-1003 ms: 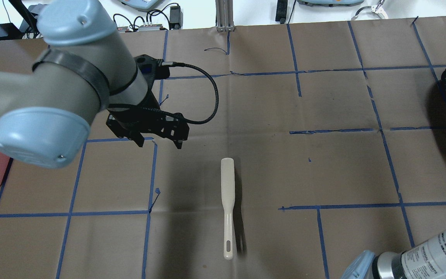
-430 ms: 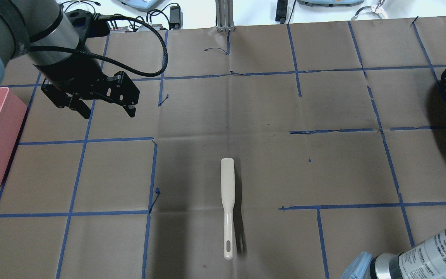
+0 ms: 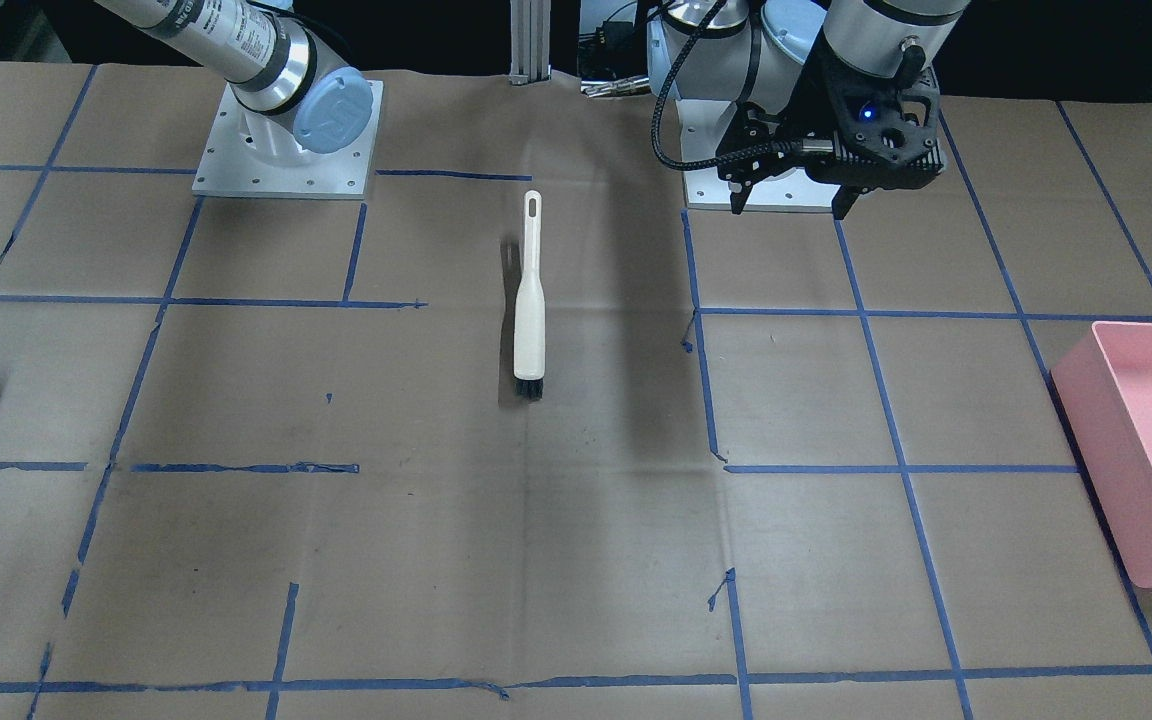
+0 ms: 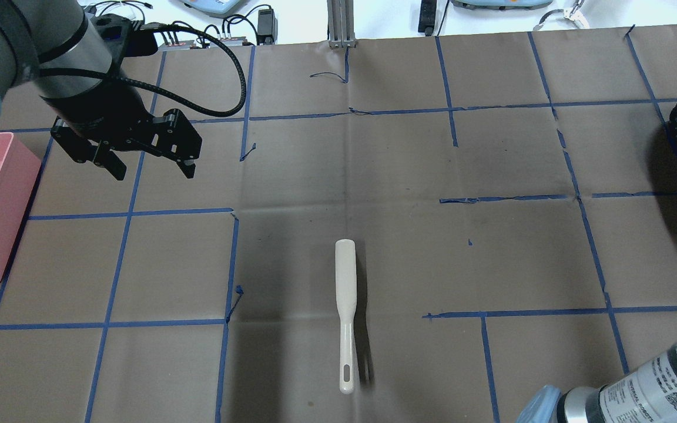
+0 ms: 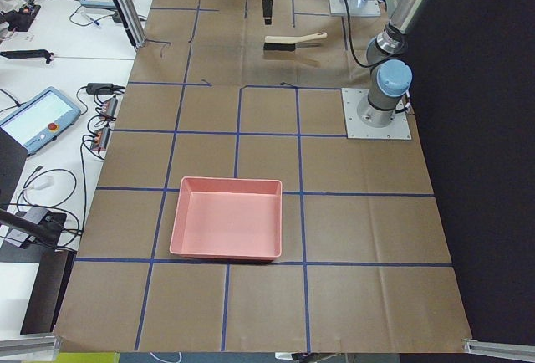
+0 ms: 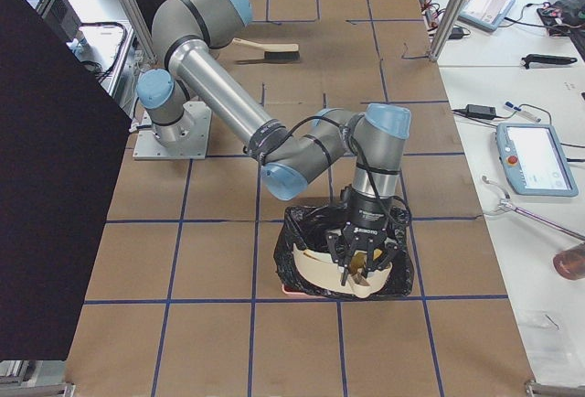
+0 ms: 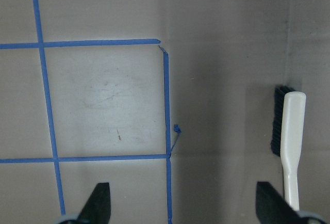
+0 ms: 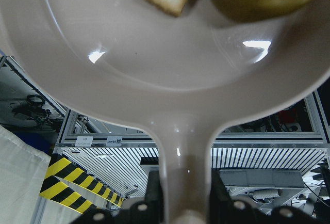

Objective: Sweep and dump trash in nearest bin
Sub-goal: 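Tip the dustpan over the black trash bag with the right gripper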

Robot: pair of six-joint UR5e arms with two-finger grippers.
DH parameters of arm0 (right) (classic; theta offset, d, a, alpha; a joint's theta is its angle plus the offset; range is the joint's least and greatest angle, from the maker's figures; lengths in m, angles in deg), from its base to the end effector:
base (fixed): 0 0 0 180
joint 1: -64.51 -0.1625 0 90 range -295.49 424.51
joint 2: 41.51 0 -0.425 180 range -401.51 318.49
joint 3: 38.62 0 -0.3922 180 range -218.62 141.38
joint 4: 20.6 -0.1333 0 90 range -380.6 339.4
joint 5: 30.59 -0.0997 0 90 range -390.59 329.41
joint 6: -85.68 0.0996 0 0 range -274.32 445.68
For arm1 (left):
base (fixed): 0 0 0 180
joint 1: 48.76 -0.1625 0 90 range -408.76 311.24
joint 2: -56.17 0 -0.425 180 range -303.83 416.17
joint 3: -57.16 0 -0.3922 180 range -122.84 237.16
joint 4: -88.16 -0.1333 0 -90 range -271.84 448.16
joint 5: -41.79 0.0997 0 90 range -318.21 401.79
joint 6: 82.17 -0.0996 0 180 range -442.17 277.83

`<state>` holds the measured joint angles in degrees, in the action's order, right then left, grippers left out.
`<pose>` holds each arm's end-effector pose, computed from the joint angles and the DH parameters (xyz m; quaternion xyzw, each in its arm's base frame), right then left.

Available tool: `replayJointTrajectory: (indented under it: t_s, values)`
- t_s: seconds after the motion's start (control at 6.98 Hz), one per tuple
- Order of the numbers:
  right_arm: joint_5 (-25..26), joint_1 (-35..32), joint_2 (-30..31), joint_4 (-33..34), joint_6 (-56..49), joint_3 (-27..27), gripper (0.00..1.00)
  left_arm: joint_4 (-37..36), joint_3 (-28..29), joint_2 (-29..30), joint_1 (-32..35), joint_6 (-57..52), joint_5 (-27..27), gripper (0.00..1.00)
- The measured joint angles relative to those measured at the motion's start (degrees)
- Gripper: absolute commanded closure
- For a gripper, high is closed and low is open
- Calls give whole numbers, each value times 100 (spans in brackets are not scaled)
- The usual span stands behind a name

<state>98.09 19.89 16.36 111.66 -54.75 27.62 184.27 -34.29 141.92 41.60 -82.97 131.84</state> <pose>-0.4769 -0.5705 0.4564 0.6006 -0.6807 -0.3303 0.2586 -0.1361 -0.4532 0.5003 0.0101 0.9995 0.0289 0.0003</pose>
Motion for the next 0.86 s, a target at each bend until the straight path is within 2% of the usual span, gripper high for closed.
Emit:
replayJointTrajectory:
  t_s: [0.86]
  values:
    - [79,-125,35,236,-40,267,87,-177,45,3,7,93,-60,0]
